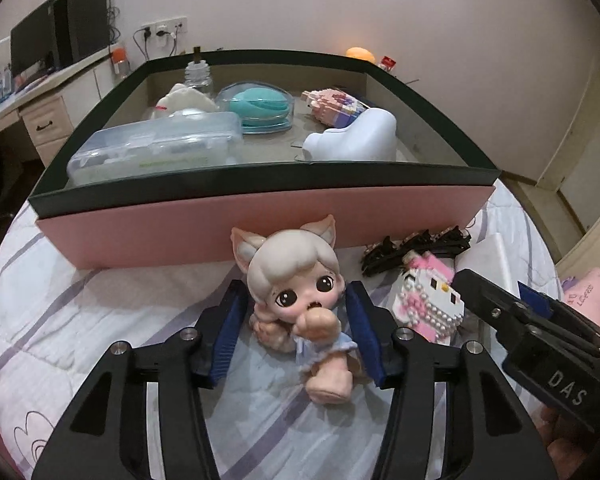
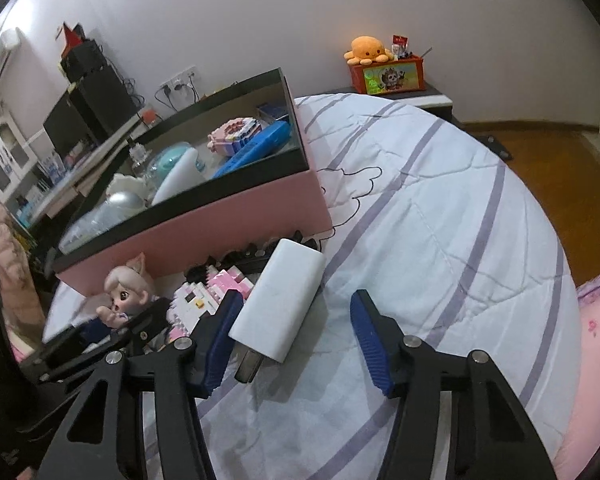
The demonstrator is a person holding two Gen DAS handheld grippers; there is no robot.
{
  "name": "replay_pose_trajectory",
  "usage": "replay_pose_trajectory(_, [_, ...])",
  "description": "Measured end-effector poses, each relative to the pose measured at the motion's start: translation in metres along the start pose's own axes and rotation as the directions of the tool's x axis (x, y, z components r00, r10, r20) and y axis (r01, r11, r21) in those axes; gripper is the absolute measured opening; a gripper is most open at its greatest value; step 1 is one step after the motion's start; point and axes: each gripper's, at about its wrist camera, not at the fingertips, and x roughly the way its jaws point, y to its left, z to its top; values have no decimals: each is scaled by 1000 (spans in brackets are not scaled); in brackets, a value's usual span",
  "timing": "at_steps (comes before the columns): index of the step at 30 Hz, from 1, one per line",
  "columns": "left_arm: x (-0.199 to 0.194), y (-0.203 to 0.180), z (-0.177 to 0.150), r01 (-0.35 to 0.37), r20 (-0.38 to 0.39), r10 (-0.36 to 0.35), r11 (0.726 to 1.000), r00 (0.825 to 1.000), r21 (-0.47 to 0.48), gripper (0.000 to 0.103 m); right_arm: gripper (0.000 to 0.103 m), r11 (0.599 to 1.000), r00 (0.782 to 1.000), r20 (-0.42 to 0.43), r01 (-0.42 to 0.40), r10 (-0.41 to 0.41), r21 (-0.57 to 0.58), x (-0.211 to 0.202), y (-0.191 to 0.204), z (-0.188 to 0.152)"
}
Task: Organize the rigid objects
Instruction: 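Grasp the doll figurine with the left tool while the right tool grasps the white charger block, then lift the doll and charger block over the pink box with both tools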
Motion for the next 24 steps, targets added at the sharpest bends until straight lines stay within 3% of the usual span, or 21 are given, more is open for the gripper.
replay_pose_trajectory(1, [-1,1,0,13,2,-13,1000,1000,-5,48,43,1000,1000,-1,-17,17,-12,0,3,1])
replay_pose_trajectory(2, [-2,4,-1,25,4,-25,1000,1000,-16,48,29,1000,1000,-3,-15,15,-19,-1,5,0])
replay_pose_trajectory(3, [-3,5,-1,33,5,-33,999,999,-23,48,26,999,1000,-3,-7,7,-37,-1,7,-1])
replay_pose_trajectory(11, [-20,19,-15,83,21,-82,994,996,-73,47,24,998,1000,4,-25,26,-65,-14,9,-10])
replay_pose_trajectory(24, [-74,42,-33,45,76,-39,996,996,-83,47,24,991,994,42,-101,105,-87,-61,18,-17])
